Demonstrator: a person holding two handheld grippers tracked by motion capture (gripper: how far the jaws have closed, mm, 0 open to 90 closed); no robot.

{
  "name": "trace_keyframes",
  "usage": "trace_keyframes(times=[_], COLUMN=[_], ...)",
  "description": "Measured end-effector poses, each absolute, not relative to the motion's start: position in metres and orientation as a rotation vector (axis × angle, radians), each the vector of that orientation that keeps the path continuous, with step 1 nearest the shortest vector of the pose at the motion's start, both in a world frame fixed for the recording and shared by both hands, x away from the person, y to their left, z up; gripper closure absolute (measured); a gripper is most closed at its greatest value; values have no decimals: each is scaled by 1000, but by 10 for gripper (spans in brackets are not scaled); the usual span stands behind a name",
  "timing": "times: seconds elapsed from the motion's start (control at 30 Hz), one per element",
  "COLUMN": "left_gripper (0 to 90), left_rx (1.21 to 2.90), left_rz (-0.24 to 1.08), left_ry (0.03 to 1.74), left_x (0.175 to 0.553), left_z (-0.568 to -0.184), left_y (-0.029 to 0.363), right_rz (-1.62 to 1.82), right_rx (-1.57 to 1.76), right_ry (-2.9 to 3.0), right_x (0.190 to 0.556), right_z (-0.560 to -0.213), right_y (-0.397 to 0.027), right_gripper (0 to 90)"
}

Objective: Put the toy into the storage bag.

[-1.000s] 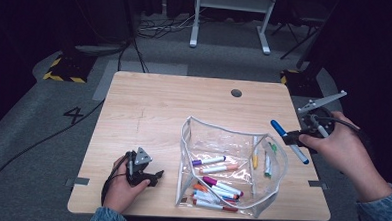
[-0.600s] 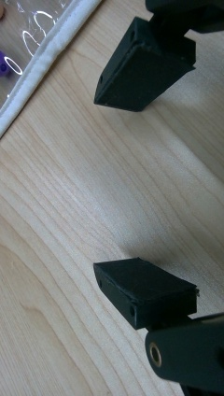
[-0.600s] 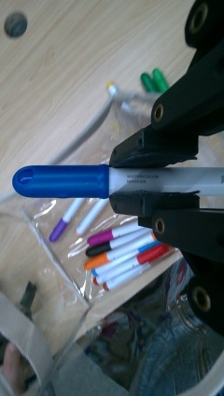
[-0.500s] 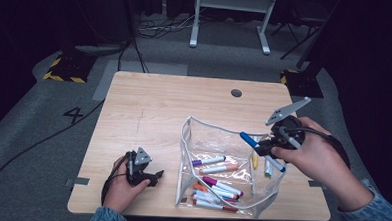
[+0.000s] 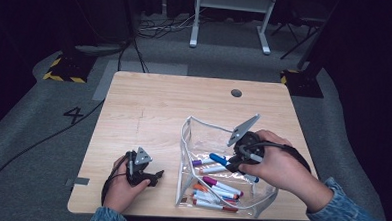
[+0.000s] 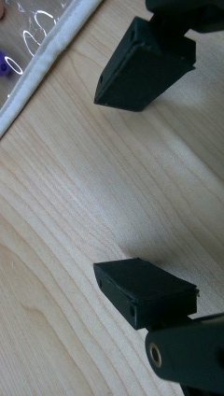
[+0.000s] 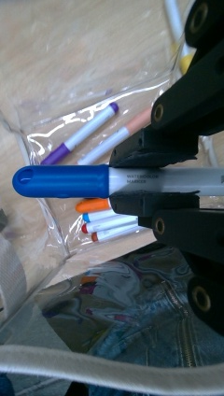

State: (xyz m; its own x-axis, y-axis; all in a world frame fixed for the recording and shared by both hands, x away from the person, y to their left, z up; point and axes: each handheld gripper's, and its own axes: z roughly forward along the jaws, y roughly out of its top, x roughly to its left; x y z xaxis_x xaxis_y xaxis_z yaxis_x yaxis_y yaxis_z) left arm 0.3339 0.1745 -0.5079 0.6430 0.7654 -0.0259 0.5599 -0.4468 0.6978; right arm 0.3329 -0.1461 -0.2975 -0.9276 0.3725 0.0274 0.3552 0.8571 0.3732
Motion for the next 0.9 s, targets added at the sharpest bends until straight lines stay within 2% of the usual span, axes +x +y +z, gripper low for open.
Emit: trace_keyframes(times=[0.37, 0.9], left_gripper=[176, 176], left_rx=[2173, 2174], left_rz=[385, 385], left_ry=[1026, 1026], left_x=[334, 334], left_z=[-508, -508], left_y=[175, 175], right_rz=[485, 374], right_rx=[453, 408], right_ry=[3105, 3188], right_x=[335, 342], right_z=[-342, -377], right_y=[-116, -105], right_gripper=[770, 769])
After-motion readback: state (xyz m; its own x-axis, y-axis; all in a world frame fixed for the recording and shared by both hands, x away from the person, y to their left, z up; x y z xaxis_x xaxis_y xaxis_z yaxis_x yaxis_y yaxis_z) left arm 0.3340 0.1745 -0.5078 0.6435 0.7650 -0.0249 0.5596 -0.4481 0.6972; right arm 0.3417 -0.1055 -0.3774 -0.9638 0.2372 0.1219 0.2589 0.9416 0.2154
